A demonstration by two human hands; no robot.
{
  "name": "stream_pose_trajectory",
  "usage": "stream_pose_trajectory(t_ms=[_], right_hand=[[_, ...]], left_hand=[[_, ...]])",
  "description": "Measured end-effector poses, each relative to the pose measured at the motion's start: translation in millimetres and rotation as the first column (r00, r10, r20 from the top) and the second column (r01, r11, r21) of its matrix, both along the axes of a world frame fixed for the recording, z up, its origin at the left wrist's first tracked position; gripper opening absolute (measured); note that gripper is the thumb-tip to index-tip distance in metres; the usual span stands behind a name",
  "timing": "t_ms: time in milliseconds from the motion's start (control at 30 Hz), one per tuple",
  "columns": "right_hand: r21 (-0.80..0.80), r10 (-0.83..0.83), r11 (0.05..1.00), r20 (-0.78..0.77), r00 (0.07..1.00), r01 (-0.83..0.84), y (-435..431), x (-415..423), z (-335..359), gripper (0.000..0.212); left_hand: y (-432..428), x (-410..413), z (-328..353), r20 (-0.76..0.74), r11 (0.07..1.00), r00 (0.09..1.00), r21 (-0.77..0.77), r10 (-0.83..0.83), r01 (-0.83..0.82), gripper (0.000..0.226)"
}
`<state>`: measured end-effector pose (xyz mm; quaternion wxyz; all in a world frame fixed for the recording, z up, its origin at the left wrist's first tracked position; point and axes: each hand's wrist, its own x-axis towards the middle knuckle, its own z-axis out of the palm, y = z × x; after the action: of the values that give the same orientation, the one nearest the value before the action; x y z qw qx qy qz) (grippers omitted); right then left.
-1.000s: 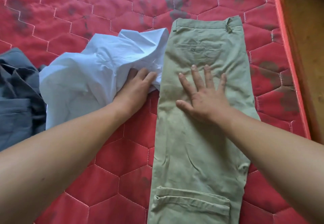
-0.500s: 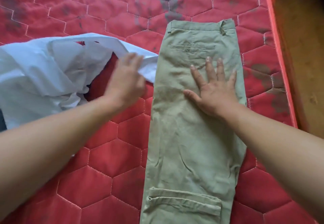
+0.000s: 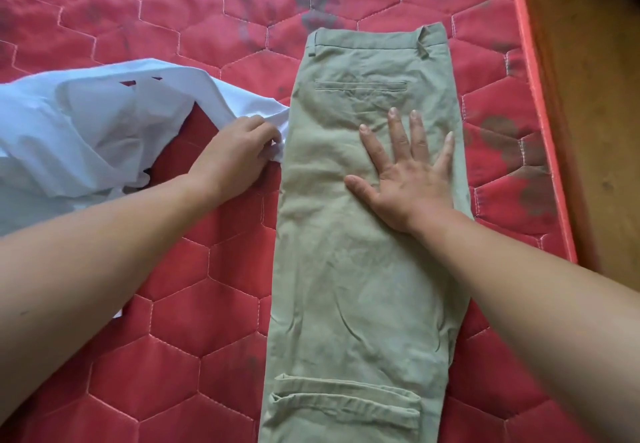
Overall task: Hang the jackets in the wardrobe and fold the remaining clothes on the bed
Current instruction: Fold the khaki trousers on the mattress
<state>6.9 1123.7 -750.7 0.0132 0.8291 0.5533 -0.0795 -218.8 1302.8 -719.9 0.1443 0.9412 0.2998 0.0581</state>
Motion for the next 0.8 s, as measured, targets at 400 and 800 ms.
stream_pose_trajectory(t_ms=[400, 800], right_hand=[[-0.066, 0.001, 0.998, -0.034, 0.999, -0.003, 2.2, 1.4, 3.2, 0.086], [-0.018, -0.013, 1.0, -0.025, 1.0, 0.013, -2.6, -1.4, 3.3, 0.071]], left_hand=[[29.6, -36.5, 36.7, -0.237, 0.82, 0.785, 0.198, 0.572, -0.537, 0.03], [-85.0, 57.5, -17.6, -0.219, 0.995, 0.973, 0.077, 0.075, -0.06, 0.062]])
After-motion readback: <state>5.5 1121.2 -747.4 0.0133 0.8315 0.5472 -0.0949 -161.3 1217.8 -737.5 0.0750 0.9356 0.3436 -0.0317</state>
